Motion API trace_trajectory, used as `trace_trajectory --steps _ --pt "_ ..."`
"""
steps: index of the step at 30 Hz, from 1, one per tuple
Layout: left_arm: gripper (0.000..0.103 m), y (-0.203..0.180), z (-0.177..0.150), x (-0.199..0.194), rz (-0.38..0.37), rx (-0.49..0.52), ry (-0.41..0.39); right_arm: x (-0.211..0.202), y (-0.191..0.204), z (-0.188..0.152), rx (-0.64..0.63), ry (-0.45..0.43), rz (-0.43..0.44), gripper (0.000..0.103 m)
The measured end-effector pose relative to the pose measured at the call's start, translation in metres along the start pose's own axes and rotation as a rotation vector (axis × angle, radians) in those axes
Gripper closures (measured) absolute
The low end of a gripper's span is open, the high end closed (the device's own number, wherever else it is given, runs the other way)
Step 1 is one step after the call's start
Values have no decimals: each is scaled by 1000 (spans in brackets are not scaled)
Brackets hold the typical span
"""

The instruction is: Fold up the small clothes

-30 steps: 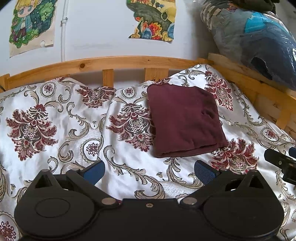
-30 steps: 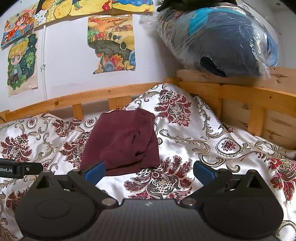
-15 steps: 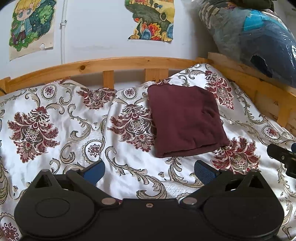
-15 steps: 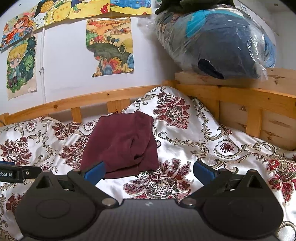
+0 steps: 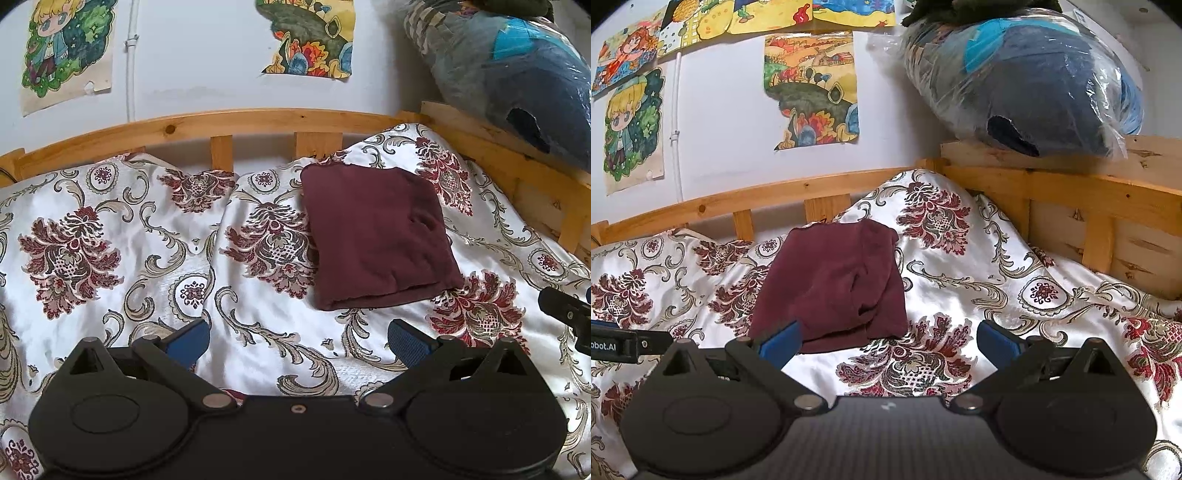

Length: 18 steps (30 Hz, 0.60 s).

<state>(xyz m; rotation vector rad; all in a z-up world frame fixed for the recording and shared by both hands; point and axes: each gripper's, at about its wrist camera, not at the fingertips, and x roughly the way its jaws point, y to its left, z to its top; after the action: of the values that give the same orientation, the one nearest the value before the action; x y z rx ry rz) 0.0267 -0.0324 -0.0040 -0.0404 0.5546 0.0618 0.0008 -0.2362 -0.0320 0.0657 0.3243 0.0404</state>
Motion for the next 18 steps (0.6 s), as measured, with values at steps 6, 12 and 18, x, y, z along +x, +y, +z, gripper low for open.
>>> trace_trajectory --steps 6,12,18 --pt "1 0 0 0 2 3 -6 1 0 0 -7 2 3 0" --pt "1 1 0 0 7 0 -5 1 0 0 -7 4 3 0" --pt "1 -2 2 2 29 36 23 1 0 0 -7 5 3 0"
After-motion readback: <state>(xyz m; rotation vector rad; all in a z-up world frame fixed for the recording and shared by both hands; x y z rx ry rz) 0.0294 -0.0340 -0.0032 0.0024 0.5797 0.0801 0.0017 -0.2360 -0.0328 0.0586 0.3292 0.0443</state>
